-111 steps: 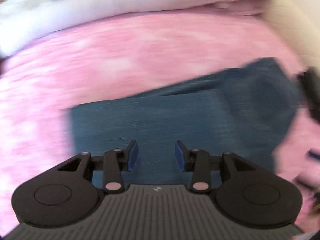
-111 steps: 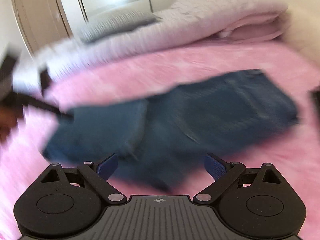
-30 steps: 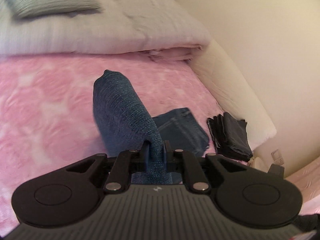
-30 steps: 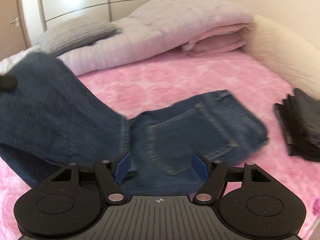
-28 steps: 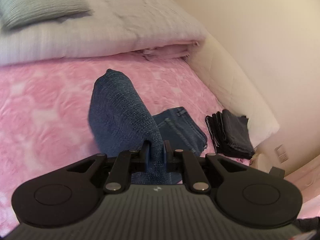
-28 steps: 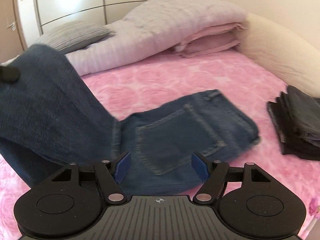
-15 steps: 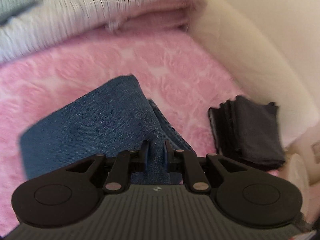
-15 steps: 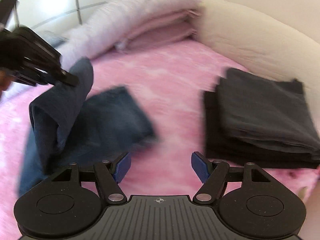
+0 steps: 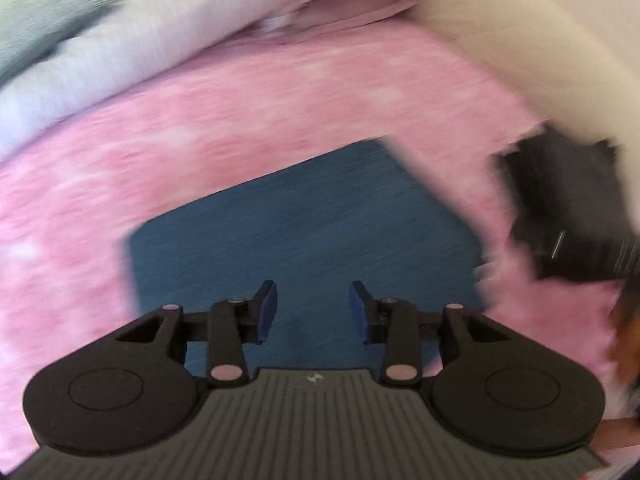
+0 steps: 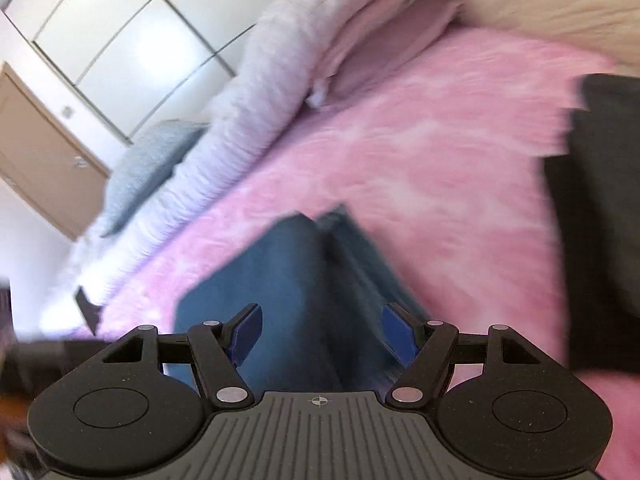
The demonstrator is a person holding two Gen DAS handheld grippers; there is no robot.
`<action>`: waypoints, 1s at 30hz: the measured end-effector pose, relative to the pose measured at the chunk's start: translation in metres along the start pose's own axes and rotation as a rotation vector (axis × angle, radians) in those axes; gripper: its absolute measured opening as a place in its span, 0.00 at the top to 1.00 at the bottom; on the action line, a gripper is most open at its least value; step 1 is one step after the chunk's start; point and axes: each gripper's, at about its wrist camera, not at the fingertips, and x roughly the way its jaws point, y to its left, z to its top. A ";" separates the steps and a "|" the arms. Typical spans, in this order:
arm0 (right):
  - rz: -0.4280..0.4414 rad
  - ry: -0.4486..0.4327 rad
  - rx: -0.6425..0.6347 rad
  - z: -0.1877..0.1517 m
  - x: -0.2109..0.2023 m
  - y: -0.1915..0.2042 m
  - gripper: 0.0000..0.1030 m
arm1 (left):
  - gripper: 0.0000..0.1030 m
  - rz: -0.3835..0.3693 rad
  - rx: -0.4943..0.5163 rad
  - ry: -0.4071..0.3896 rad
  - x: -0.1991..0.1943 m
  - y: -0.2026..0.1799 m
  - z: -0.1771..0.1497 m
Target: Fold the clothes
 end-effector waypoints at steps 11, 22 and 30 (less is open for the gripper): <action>0.149 0.253 0.079 0.049 0.115 -0.015 0.83 | 0.68 0.025 0.148 0.064 0.027 0.029 -0.058; 0.106 0.238 -0.042 0.088 0.131 -0.017 0.90 | 0.69 0.001 0.143 0.008 0.046 0.023 -0.033; 0.121 0.204 0.043 0.078 0.112 -0.029 0.83 | 0.69 0.026 0.084 -0.019 0.038 0.059 -0.015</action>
